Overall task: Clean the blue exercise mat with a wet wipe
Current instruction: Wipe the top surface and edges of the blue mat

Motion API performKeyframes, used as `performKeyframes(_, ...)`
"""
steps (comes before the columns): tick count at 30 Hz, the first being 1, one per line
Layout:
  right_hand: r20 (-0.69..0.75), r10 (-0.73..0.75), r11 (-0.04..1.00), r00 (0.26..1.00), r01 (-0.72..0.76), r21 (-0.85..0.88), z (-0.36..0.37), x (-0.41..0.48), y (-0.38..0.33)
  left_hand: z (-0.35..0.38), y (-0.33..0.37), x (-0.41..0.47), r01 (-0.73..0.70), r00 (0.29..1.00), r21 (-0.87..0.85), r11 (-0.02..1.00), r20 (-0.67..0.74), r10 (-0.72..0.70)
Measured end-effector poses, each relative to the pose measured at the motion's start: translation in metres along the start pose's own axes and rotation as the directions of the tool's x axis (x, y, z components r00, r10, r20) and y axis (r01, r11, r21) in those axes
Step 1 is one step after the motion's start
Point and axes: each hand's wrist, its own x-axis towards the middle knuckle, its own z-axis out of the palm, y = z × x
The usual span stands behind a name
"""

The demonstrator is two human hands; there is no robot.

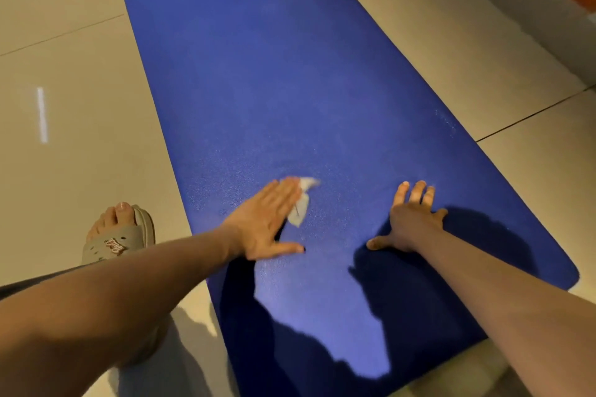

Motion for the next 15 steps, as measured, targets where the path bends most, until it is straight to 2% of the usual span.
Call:
performKeyframes(3, 0.010, 0.006, 1.000, 1.000, -0.007, 0.006, -0.001, 0.000, -0.001, -0.011, -0.007, 0.020, 0.257, 0.966, -0.015, 0.966, 0.018, -0.257)
performKeyframes(6, 0.030, 0.023, 1.000, 0.999, -0.024, 0.003, -0.002, 0.002, -0.002, -0.006, 0.024, 0.020, 0.365, 0.931, -0.163, 0.917, 0.046, -0.362)
performKeyframes(8, 0.031, 0.032, 0.999, 0.999, -0.032, 0.004, -0.002, 0.001, -0.003, 0.008, 0.061, 0.001, 0.283, 0.958, -0.222, 0.933, 0.013, -0.288)
performKeyframes(10, 0.009, 0.030, 1.000, 1.000, -0.030, 0.007, -0.001, 0.000, -0.004, 0.020, 0.092, -0.028, 0.140, 0.989, -0.241, 0.960, -0.004, -0.145)
performKeyframes(13, 0.000, 0.043, 0.998, 0.999, -0.043, 0.041, -0.003, -0.005, -0.005, 0.026, 0.096, -0.055, 0.019, 0.998, -0.149, 0.989, 0.069, -0.009)
performKeyframes(15, 0.018, 0.025, 0.999, 1.000, -0.026, 0.032, -0.004, -0.013, -0.011, 0.019, 0.073, -0.052, -0.011, 0.998, -0.066, 0.998, 0.059, 0.015)
